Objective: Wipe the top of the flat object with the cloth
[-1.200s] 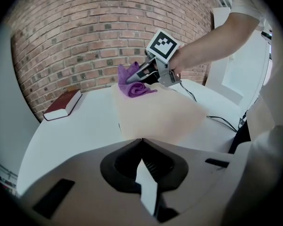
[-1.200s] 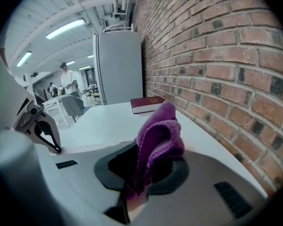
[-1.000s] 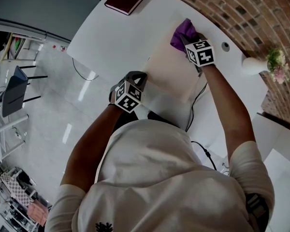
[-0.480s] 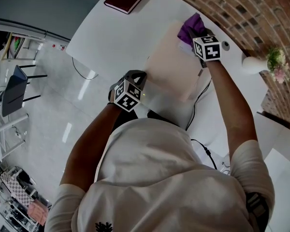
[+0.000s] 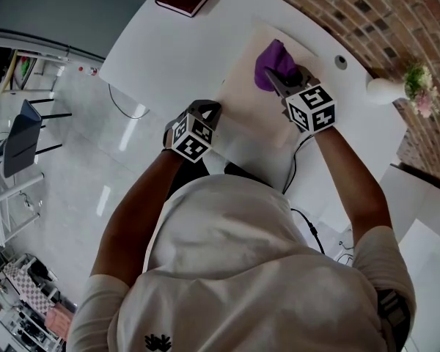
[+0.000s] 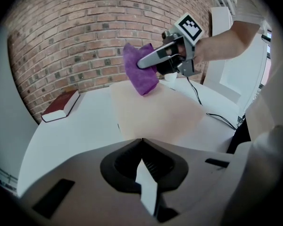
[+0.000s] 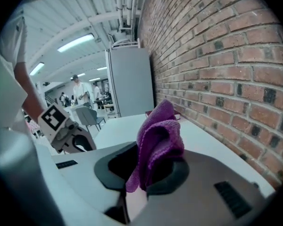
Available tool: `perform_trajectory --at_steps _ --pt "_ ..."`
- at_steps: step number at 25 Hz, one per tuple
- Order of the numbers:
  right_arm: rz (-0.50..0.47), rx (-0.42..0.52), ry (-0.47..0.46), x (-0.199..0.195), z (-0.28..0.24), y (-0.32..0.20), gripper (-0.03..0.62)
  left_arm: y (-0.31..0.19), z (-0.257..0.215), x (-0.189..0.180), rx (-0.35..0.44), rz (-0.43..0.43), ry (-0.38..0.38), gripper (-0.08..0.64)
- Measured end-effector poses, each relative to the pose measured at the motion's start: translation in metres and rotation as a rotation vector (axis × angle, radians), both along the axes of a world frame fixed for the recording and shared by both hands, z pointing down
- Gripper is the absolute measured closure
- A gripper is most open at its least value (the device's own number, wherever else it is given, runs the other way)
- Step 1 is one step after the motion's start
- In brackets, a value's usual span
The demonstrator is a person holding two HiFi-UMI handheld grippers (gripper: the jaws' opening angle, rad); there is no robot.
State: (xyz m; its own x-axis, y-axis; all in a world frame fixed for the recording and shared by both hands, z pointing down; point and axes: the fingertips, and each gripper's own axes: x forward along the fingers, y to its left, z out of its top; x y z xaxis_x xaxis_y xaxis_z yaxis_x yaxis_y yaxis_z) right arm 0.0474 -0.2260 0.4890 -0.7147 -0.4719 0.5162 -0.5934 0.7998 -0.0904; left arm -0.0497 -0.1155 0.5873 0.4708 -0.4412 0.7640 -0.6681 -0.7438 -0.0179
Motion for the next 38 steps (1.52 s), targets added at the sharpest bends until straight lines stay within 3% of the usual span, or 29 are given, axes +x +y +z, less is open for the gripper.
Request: perform_trajectory --at_steps 7,13,27,38 --pt "-0.158 -0.094 -0.034 -0.042 0.014 0.092 0.515 0.001 -0.001 0.0 0.004 0.0 -0.009 0.535" --pt "-0.184 -0.161 0.011 -0.048 0.048 0.12 0.515 0.003 0.0 0.001 0.013 0.005 -0.014 0.535" --pt "-0.064 -0.055 0.144 0.004 0.071 0.034 0.515 0.003 -0.001 0.001 0.018 0.016 -0.028 0.535" --pt "0.112 0.012 0.201 0.049 0.071 -0.055 0.515 0.002 0.0 0.003 0.02 0.019 -0.031 0.535"
